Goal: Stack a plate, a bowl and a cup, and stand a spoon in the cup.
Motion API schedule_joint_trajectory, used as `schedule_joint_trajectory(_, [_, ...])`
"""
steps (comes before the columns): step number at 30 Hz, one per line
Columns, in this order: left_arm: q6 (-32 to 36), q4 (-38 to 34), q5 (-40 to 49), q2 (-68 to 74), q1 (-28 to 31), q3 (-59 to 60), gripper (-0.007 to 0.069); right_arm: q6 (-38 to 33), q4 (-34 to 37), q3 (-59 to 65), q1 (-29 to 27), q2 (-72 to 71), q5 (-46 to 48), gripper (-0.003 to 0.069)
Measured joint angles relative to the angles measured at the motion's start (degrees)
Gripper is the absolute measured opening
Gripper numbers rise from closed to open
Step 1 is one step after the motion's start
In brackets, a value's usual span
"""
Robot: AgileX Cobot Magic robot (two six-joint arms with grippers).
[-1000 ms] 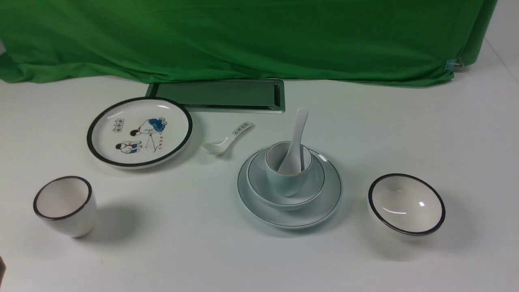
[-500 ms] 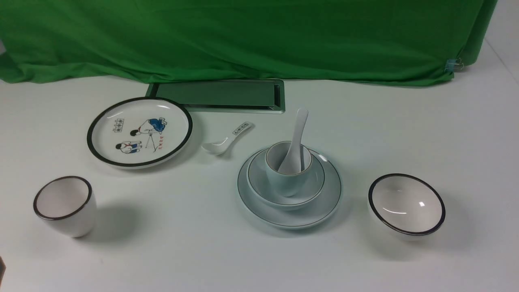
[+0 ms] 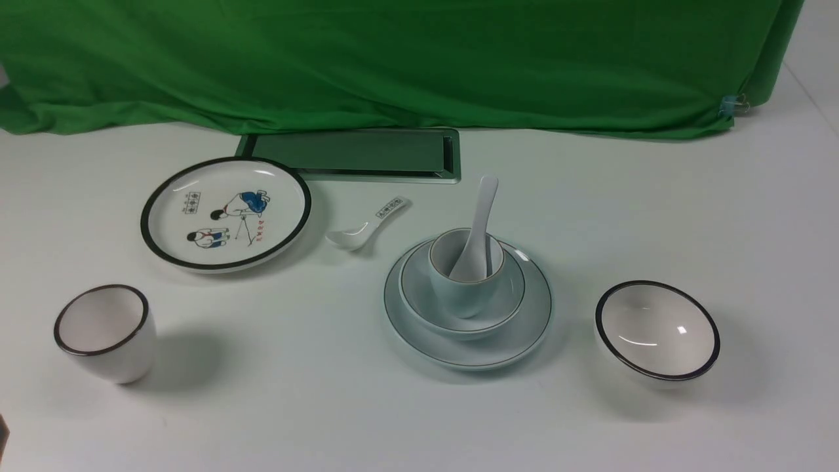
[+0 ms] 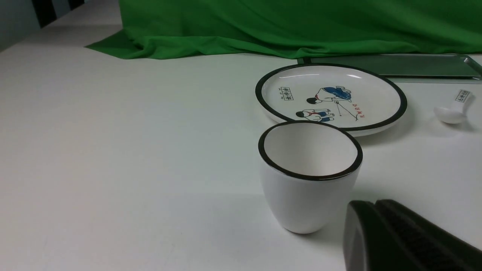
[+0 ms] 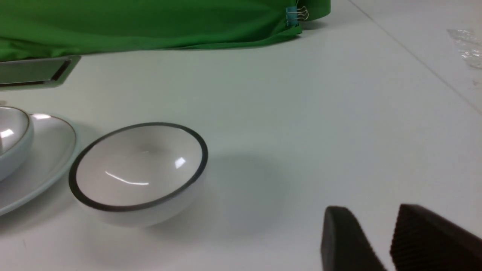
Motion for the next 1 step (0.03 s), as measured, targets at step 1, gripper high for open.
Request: schedule_joint_trajectory(1, [0.00, 0.00, 0.00, 0.00, 0.00, 0.00, -0.0029, 0.00, 0.00, 0.00, 0.00, 0.00, 0.00, 0.0240])
